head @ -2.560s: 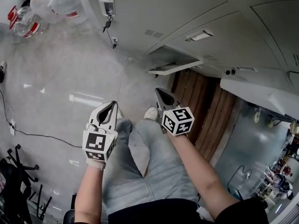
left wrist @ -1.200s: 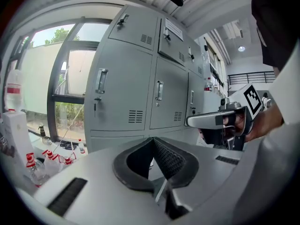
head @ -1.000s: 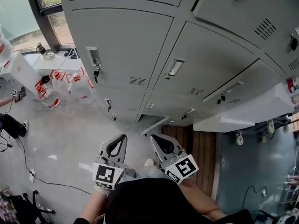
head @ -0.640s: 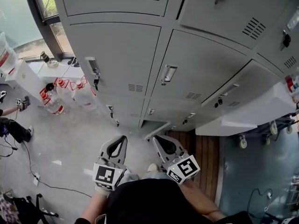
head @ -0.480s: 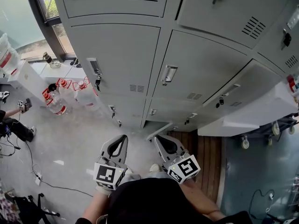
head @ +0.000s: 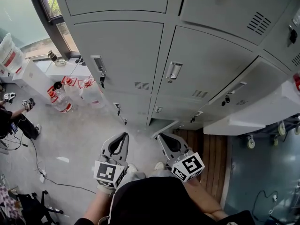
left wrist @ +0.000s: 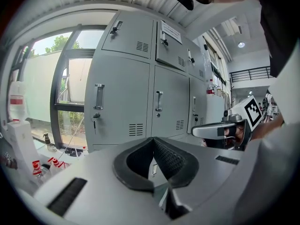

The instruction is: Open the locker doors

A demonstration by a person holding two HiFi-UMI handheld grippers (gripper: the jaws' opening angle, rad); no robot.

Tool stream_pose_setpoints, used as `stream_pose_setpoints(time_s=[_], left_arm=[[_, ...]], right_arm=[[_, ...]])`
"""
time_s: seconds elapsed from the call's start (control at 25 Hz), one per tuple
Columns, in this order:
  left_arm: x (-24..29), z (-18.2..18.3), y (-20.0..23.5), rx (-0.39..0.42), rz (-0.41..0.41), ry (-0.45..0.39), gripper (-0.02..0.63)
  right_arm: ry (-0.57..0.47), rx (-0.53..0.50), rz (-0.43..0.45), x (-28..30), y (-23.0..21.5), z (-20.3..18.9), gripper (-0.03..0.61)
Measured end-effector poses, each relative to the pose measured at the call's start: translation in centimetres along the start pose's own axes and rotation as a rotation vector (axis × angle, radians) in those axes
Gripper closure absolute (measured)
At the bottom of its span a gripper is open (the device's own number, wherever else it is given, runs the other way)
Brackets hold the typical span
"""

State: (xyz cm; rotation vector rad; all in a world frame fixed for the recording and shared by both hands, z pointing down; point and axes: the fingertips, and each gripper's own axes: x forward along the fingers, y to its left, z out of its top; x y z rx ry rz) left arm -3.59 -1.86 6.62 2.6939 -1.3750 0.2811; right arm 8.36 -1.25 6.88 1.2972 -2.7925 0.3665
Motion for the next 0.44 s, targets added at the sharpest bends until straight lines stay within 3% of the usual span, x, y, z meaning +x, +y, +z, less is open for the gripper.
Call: stream_pose_setpoints(time_s=[0.44], left_arm=[[-1.0,-0.3,0.72,0.008,0.02,0.002,0.595]], right_arm=[[0.001,-0.012,0.007,0.34,0.23,0.4,0.552]])
